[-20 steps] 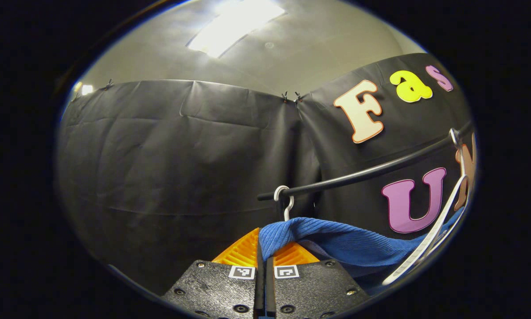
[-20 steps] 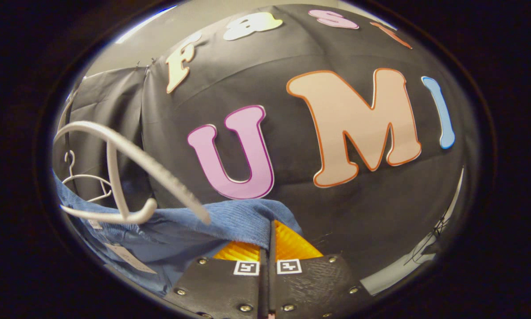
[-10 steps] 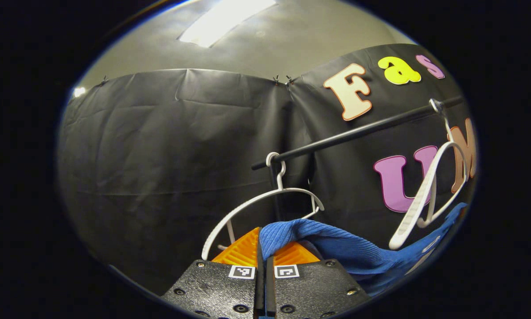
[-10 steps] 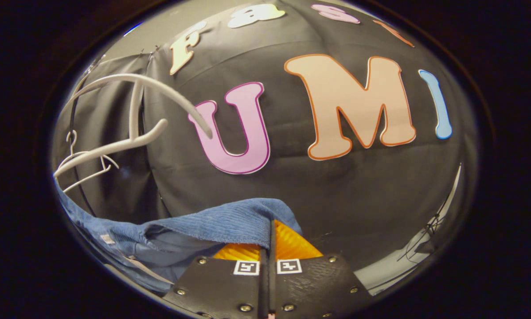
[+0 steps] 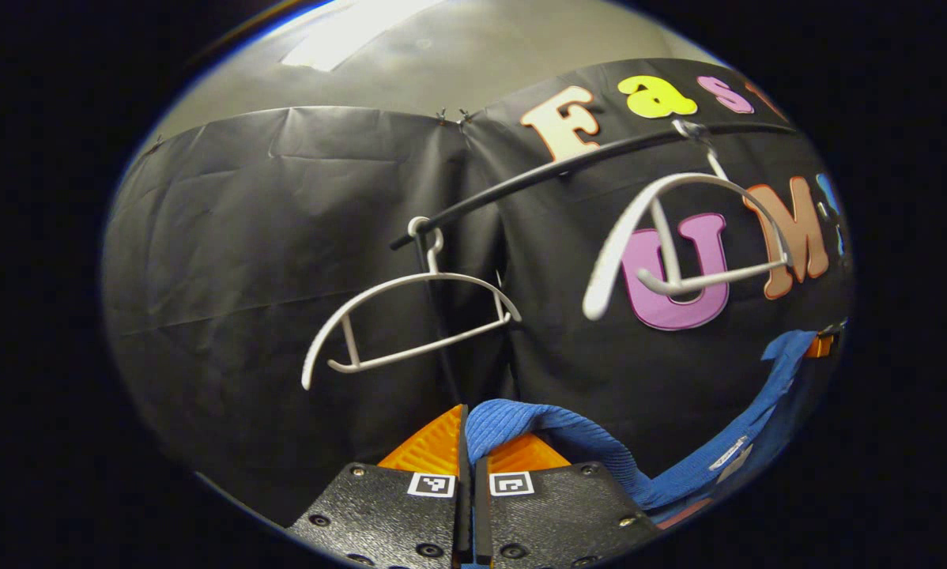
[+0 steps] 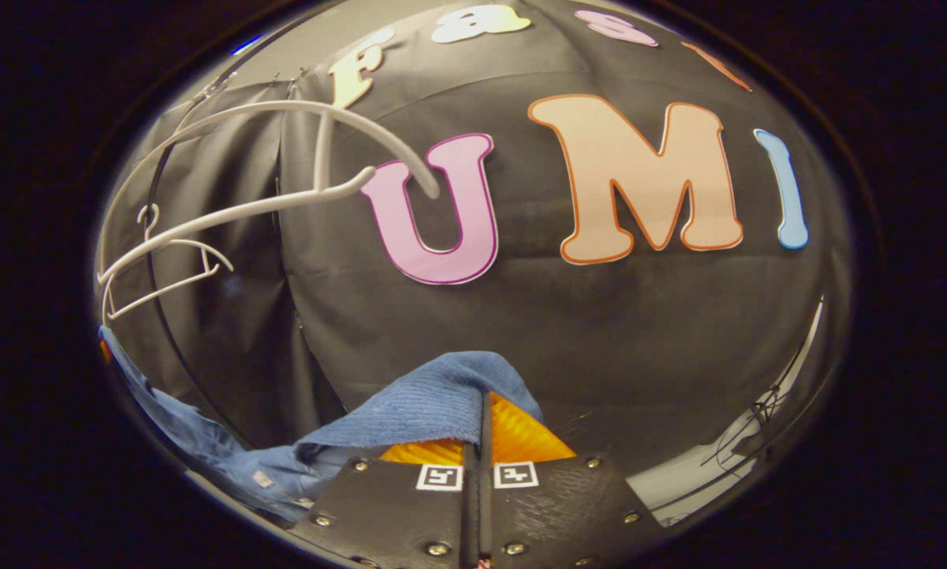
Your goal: Grasp the clothes on the hanger with both hands and then place them into the laundry hamper below.
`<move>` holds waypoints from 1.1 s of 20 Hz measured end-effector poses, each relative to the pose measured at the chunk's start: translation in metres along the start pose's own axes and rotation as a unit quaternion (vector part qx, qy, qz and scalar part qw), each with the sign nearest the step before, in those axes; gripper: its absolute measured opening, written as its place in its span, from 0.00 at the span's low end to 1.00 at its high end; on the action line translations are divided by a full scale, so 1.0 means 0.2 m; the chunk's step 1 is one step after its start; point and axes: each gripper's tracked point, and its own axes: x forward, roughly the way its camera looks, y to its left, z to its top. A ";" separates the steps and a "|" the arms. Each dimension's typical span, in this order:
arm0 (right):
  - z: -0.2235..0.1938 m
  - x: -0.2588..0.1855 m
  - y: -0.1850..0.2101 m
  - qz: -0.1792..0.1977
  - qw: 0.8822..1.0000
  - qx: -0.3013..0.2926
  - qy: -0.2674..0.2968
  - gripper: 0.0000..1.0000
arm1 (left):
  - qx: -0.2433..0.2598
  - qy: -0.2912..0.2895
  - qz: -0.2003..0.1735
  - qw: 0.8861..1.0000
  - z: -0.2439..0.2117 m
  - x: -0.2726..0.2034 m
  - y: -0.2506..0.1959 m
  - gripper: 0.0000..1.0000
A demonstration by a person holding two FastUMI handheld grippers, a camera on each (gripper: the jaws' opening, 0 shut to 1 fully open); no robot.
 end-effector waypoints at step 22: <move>-0.73 -0.07 0.27 0.050 0.987 -0.023 0.149 0.00 | -0.014 0.153 -0.267 0.951 -0.66 0.01 -1.20 0.02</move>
